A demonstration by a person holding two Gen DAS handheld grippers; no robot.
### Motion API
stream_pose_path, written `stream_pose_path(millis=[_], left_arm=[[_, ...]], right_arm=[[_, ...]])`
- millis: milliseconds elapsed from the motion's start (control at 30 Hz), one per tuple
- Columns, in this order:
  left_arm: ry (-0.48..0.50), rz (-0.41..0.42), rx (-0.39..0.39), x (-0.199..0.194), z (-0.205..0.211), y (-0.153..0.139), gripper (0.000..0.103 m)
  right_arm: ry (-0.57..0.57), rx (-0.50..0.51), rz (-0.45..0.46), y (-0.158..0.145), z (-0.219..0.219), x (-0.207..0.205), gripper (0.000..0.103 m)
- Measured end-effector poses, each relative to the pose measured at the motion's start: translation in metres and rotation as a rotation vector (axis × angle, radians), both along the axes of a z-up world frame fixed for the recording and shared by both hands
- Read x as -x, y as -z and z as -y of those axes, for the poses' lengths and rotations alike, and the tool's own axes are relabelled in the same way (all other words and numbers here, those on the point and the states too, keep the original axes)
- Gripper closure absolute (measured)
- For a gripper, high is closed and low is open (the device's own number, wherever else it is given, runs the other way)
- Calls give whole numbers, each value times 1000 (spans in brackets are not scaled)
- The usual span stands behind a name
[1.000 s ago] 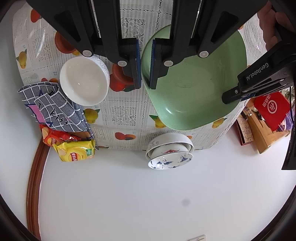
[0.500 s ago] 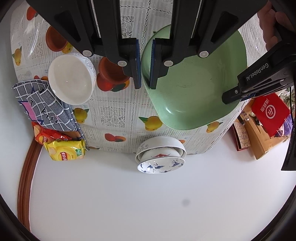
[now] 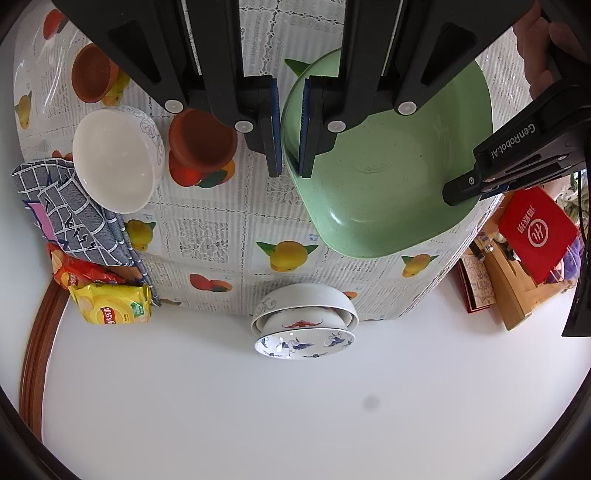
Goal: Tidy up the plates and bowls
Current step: 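Lower the green plate with both grippers onto the light-blue plate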
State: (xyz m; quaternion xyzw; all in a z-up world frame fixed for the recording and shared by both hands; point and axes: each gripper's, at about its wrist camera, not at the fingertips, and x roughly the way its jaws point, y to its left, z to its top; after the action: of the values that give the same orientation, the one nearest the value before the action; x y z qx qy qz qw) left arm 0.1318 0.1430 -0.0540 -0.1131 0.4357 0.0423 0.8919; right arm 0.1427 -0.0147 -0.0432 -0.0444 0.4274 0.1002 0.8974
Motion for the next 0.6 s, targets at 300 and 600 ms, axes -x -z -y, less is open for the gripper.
stream_pose_path(millis=[300, 600], left_arm=[[-28, -30, 9, -1, -15, 15, 90], [-61, -65, 18, 3, -31, 31, 90]], right_arm=[[-21, 4, -30, 14, -15, -3, 94], [-52, 4, -70, 32, -30, -3, 94]])
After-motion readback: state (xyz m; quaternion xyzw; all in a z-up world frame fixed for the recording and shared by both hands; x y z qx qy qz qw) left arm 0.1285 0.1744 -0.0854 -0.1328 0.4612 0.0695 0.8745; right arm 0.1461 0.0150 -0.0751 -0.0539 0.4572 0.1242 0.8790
